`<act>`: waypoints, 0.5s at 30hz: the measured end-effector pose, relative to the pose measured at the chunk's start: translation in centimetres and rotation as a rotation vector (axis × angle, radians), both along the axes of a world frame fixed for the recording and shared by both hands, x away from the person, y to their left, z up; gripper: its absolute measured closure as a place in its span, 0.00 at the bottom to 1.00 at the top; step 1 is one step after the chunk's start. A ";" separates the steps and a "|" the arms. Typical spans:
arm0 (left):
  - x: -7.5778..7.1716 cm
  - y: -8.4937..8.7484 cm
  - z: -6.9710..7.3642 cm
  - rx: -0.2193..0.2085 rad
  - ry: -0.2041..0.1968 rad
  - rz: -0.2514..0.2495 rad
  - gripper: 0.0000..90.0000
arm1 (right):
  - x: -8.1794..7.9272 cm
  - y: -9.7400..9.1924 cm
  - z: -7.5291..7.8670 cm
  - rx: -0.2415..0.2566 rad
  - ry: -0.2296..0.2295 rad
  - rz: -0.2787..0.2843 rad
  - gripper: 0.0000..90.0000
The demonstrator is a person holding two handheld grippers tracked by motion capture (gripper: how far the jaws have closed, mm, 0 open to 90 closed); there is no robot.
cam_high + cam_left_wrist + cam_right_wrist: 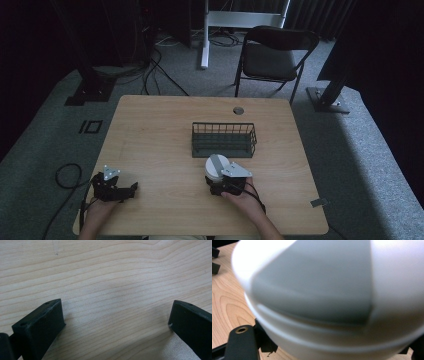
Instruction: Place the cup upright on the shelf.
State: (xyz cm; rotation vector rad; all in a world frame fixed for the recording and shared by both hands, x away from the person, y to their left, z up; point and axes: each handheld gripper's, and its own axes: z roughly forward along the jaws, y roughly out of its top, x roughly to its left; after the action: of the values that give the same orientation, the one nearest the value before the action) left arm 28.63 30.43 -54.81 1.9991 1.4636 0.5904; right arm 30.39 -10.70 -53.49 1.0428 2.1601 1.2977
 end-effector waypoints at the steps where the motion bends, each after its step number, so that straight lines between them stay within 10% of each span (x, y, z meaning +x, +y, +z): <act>1: 0.0 0.0 0.0 0.000 0.000 0.000 0.00 | 0.0 0.0 0.1 -0.012 0.000 0.004 0.20; 15: 0.0 0.0 0.0 0.000 0.000 0.000 0.00 | 0.2 -0.4 1.3 -0.007 0.017 0.012 0.20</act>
State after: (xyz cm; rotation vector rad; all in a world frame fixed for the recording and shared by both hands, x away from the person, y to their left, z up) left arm 28.63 30.43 -54.81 1.9996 1.4632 0.5906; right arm 30.57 -11.09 -52.14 1.0439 2.1852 1.2903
